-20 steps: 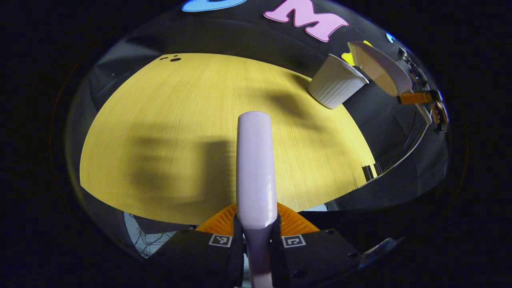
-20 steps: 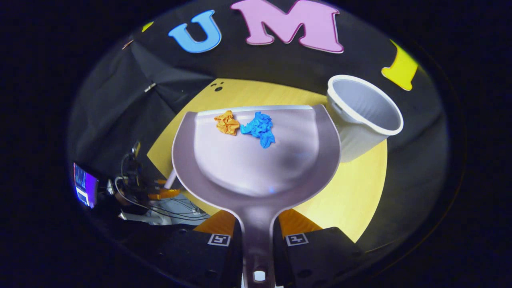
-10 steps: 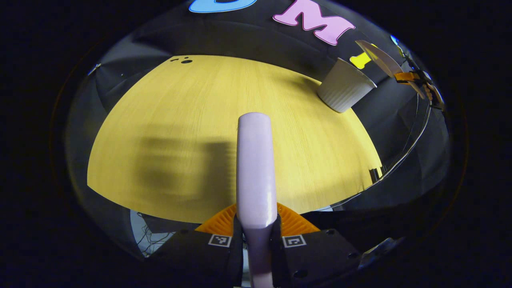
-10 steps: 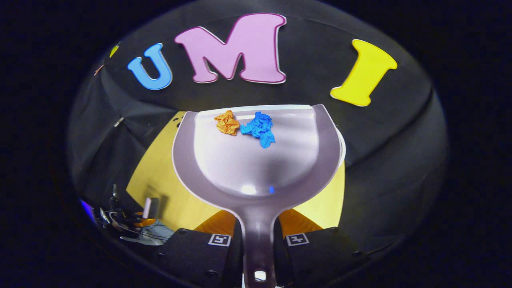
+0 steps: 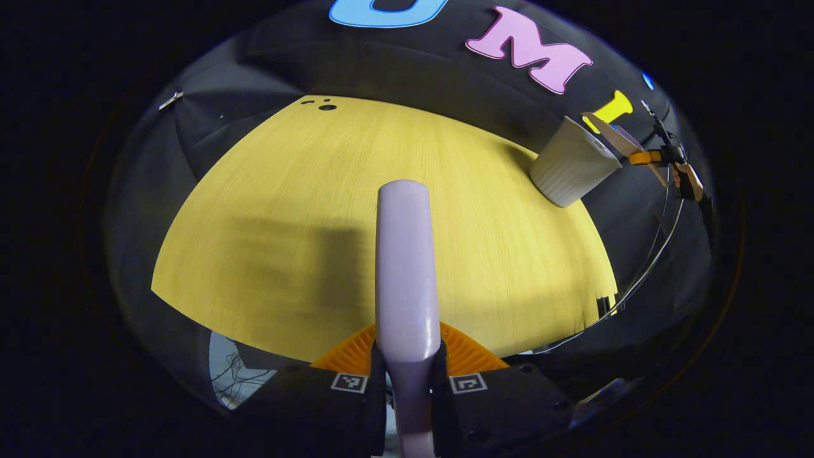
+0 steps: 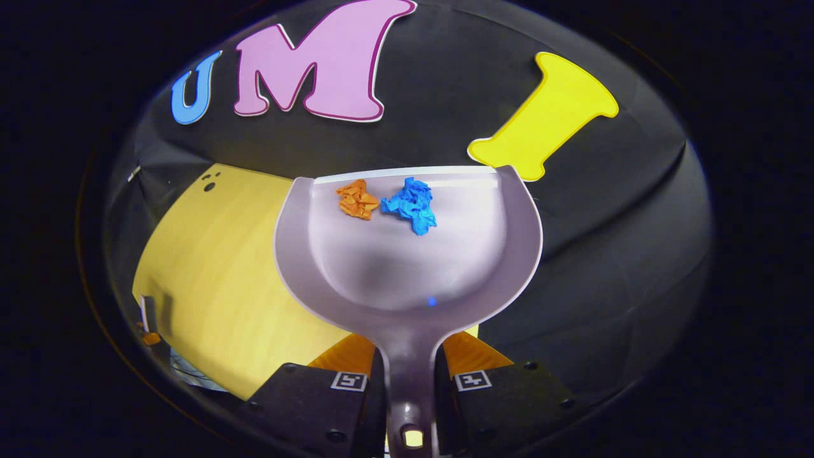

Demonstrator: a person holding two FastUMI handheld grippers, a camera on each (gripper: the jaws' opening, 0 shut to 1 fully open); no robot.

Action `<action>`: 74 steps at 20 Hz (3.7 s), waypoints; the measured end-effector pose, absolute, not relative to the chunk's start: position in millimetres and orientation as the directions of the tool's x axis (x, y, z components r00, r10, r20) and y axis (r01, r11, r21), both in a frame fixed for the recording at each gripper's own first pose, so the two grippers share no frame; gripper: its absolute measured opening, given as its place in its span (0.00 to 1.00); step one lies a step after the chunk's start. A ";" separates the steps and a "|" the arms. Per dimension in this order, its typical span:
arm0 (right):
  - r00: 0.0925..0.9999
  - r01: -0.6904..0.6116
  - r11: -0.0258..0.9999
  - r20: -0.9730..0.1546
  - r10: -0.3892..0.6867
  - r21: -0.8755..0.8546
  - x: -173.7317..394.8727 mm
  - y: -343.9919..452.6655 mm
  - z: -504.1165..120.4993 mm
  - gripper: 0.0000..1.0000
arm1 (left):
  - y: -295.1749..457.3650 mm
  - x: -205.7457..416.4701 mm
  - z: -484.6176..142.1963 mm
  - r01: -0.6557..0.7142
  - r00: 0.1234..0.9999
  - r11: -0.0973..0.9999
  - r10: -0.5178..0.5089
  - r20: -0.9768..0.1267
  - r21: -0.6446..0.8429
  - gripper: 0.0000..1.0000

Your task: Pick up the small broom and dustpan from the desktop, sweep the trash into the dustpan with the broom, and then empty the trash into the garbage bin.

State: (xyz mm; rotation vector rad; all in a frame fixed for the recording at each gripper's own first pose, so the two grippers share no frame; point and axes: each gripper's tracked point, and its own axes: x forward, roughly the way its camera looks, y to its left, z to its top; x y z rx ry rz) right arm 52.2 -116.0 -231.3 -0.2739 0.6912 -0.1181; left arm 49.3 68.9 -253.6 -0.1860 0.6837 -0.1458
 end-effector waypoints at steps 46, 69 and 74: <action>0.851 -0.004 0.493 -0.262 -0.455 -0.870 52.9 -236.6 -150.6 0.35 | 64.0 106.5 -207.6 0.042 0.842 0.980 -0.141 -0.520 -0.196 0.31; 0.919 -0.083 0.996 -0.385 0.082 0.014 50.5 -159.4 -109.9 0.35 | 52.4 104.4 -175.6 0.151 0.887 0.981 -0.189 -0.421 -0.122 0.32; 0.845 -0.120 0.988 -0.513 0.152 0.095 41.6 -174.8 -152.1 0.35 | 55.1 103.7 -186.3 0.130 0.871 0.985 -0.169 -0.461 -0.116 0.34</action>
